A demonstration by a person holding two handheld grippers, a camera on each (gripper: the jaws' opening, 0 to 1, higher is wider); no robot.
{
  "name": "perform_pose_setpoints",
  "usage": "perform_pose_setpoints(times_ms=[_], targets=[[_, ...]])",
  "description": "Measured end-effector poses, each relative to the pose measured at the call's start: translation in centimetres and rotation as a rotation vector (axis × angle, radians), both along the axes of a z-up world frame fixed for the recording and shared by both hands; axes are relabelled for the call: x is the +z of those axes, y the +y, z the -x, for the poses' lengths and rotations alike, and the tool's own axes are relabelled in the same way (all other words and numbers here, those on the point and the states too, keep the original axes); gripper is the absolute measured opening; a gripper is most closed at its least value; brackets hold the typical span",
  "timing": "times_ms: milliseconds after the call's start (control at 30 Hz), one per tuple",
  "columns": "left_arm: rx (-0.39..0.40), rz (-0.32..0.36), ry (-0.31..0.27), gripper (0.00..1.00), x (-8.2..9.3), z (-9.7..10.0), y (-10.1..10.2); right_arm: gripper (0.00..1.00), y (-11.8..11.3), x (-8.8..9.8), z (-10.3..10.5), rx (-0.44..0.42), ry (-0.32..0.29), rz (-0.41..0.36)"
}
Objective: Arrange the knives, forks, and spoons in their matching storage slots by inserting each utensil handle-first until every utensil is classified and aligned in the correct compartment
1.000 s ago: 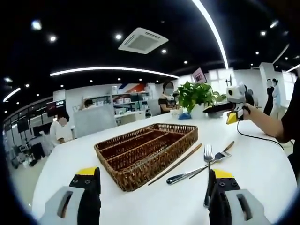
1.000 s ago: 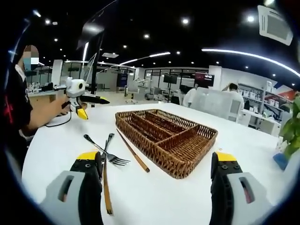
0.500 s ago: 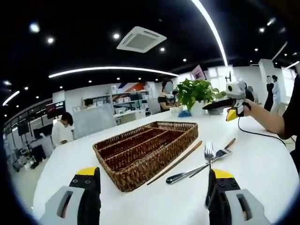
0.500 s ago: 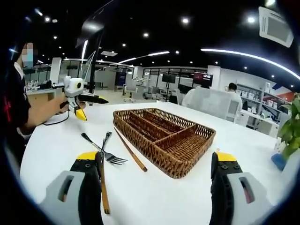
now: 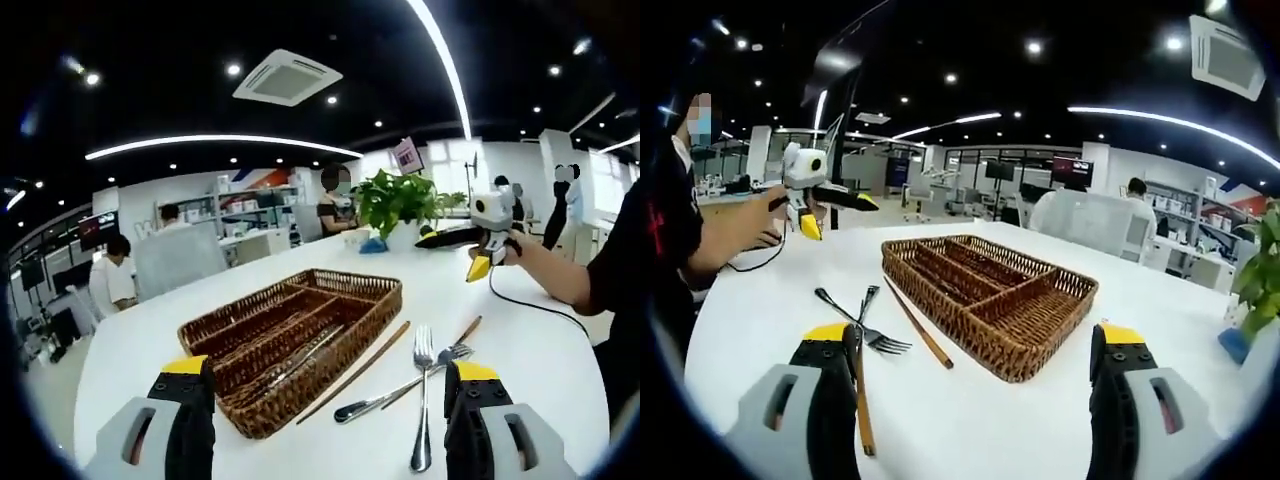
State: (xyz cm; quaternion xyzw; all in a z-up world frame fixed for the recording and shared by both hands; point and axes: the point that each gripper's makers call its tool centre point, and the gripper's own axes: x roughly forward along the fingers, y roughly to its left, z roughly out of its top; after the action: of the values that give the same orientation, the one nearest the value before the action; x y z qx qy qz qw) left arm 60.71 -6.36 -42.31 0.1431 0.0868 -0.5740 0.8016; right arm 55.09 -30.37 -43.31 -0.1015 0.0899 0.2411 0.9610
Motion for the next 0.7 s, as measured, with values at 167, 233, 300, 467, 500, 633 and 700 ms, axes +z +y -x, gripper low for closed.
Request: perform_pose_setpoints(times_ms=[167,233,300,467,500,633,700], targets=[[-0.018,0.016,-0.019,1.00,-0.2,-0.1,-1.5,0.99,0.5,0.0,0.1,0.012,-0.002,0.001],[-0.002,0.031,-0.014,1.00,-0.4,-0.7,-1.8,0.99,0.4,0.1,0.1,0.011,-0.005,-0.005],[0.008,0.029,-0.040,1.00,-0.9,-0.7,-2.0,0.99,0.1,0.1,0.0,0.004,-0.005,-0.011],[-0.017,0.028,-0.084,1.00,-1.5,0.3,-2.7,0.99,0.1,0.1,0.0,-0.002,-0.007,-0.007],[-0.024,0.041,-0.097,1.00,-1.3,0.5,-2.9,0.99,0.1,0.1,0.0,0.000,-0.009,-0.005],[-0.034,0.051,-0.103,1.00,-1.2,0.7,-3.5,0.99,0.3,0.0,0.0,0.003,-0.009,0.002],[-0.025,0.045,-0.110,1.00,-1.4,0.5,-3.7,0.99,0.3,0.1,0.1,0.003,-0.009,0.002]])
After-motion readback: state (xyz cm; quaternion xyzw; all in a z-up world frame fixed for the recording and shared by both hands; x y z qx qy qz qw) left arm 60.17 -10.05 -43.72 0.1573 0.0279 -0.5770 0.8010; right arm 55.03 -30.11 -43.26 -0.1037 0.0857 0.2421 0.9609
